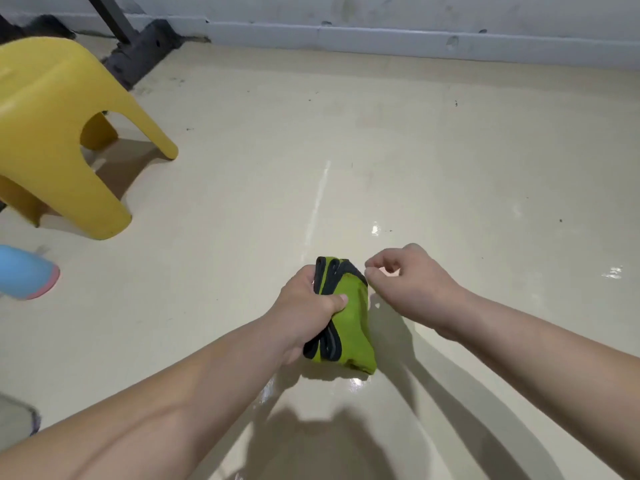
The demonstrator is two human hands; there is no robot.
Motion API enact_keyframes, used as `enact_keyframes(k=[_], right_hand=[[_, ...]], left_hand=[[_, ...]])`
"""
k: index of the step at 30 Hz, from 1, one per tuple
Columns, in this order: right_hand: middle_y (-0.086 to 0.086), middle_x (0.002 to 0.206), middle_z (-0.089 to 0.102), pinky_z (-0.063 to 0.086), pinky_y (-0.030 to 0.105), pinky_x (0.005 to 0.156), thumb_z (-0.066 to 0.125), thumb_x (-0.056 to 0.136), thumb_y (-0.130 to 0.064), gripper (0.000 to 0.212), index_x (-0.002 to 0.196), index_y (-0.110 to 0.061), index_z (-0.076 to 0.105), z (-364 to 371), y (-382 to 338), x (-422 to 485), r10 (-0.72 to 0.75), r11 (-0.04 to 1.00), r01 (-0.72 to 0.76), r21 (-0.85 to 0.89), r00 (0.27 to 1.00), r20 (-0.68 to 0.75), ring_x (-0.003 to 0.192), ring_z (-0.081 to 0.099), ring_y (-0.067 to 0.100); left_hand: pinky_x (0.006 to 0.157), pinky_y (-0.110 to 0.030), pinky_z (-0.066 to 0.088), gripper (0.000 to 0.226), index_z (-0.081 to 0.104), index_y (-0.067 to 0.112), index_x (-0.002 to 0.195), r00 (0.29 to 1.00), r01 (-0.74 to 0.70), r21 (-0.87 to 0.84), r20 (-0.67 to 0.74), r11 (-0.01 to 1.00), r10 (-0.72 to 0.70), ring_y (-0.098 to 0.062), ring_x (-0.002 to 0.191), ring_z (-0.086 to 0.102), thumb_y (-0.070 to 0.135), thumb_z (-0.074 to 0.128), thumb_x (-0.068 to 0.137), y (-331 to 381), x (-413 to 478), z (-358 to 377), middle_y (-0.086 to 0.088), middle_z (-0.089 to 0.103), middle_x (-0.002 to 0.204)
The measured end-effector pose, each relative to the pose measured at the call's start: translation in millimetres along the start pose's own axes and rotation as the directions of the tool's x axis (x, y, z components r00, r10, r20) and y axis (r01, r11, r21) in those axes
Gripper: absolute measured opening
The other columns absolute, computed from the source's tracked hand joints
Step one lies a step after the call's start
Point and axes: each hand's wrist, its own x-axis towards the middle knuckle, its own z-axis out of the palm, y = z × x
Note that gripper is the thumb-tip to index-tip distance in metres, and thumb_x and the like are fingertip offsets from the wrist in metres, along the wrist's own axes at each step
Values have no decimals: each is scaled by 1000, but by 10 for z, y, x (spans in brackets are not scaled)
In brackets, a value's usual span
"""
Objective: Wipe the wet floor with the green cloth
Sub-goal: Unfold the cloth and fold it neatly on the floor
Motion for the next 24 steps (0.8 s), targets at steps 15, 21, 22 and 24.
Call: enact_keyframes(k=[15,21,22,24], right_hand=[[8,93,64,58,42,79,33,105,-54,48,114,-22,67,1204,-2349,894,-2,994,-27,108,964,264,81,65,27],[7,100,63,49,33,74,42,105,-44,39,112,-16,69,1414,-3576,1334,-294,948,270,169,946,135,87,57,24],[4,107,63,47,29,75,45,105,-40,34,117,-19,69,1439,-3771,1396,-339,934,321,154,934,109,94,57,22],[-1,121,63,44,27,82,48,104,-38,33,131,-27,63,1496,-4128,1514,-406,910,396,122,912,64,110,57,20]], left_hand=[[85,-54,60,22,65,31,90,910,-134,-94,-406,986,85,-34,84,72,13,59,80,773,369,-2092,-10,72,91],[86,-53,63,21,64,29,97,808,-330,-153,-557,932,195,-33,93,73,15,63,82,1788,690,-3107,-7,74,97],[84,-51,64,24,62,27,100,794,-358,-178,-574,916,199,-34,94,72,12,62,82,1939,738,-3300,-8,73,98],[75,-45,61,29,59,22,109,766,-427,-244,-609,871,205,-36,93,69,4,59,85,2235,842,-3707,-11,69,101]])
